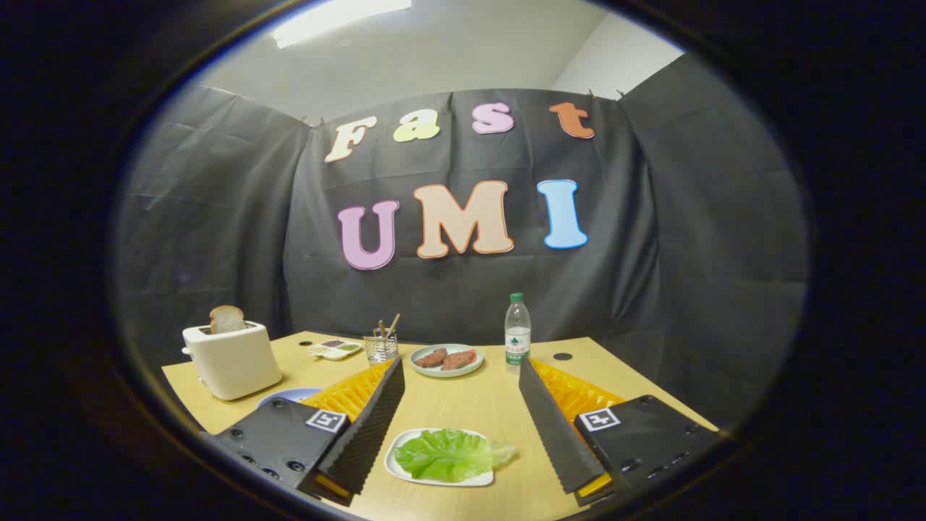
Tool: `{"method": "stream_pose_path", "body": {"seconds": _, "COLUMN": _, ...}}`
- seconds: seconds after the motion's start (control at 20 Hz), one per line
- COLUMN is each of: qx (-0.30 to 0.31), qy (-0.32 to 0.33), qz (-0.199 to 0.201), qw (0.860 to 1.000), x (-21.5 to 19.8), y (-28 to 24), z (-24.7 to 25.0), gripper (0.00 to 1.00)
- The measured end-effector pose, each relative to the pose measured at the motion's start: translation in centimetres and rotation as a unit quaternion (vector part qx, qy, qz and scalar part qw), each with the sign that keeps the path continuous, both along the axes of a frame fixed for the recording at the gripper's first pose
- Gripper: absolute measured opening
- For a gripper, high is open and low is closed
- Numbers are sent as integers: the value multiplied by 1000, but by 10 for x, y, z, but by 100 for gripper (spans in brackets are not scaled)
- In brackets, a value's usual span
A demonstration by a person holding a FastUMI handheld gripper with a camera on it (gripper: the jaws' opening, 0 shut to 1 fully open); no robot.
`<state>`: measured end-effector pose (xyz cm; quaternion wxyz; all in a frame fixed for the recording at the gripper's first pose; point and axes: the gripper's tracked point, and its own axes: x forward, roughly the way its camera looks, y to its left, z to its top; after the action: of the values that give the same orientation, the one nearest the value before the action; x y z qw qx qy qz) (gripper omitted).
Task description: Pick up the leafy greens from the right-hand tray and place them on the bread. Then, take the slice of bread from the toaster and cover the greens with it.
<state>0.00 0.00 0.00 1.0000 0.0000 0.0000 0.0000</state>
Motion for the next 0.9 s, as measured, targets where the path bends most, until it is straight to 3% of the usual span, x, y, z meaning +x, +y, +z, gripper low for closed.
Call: {"method": "stream_pose_path", "body": {"seconds": 0.9, "qx": 23, "qy": 24, "qz": -8, "qw": 999, "x": 7, "y": -14, "z": -16, "gripper": 100}}
